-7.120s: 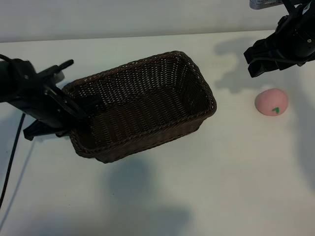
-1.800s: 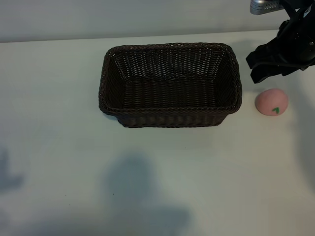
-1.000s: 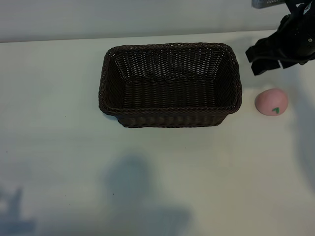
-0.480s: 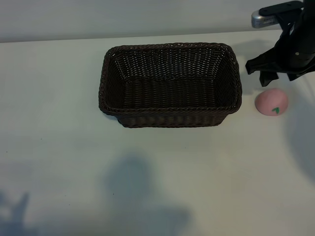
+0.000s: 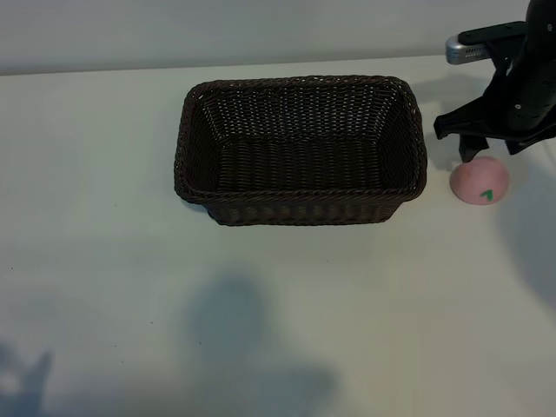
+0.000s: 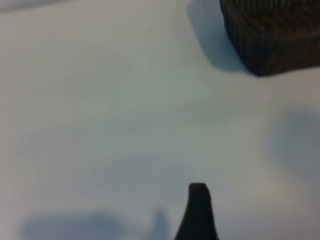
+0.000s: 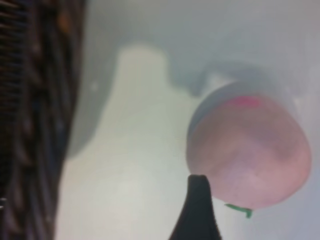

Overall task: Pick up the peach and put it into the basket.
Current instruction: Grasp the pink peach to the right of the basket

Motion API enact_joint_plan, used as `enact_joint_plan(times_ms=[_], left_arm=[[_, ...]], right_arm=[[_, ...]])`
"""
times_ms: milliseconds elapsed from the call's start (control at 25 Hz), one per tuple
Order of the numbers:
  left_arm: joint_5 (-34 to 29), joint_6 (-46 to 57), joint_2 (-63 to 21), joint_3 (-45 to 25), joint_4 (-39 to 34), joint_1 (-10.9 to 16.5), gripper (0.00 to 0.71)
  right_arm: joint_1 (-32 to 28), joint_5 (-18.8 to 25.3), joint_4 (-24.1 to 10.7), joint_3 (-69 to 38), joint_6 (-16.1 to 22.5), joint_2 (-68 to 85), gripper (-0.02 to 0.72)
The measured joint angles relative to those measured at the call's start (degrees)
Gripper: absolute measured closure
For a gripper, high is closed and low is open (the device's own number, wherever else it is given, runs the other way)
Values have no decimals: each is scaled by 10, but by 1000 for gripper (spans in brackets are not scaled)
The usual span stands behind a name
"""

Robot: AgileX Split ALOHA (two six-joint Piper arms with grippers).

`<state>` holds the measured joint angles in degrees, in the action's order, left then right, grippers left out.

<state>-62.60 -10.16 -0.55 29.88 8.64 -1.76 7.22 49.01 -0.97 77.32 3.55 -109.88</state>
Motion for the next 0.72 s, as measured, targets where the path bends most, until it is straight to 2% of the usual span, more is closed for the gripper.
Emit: enact_joint_plan(times_ms=[520,600,720], left_arm=[[-9,-2,0,-12,-1,0,118],[-8,-2,0,-12,-1,0,118],[-8,-2,0,-12,-1,-1,118]], right_arm=[[-1,-3,0,0,0,-51,138],[-1,-4,0,0,0,-58,168],[-1,-4,-1,0,0,-61,321]])
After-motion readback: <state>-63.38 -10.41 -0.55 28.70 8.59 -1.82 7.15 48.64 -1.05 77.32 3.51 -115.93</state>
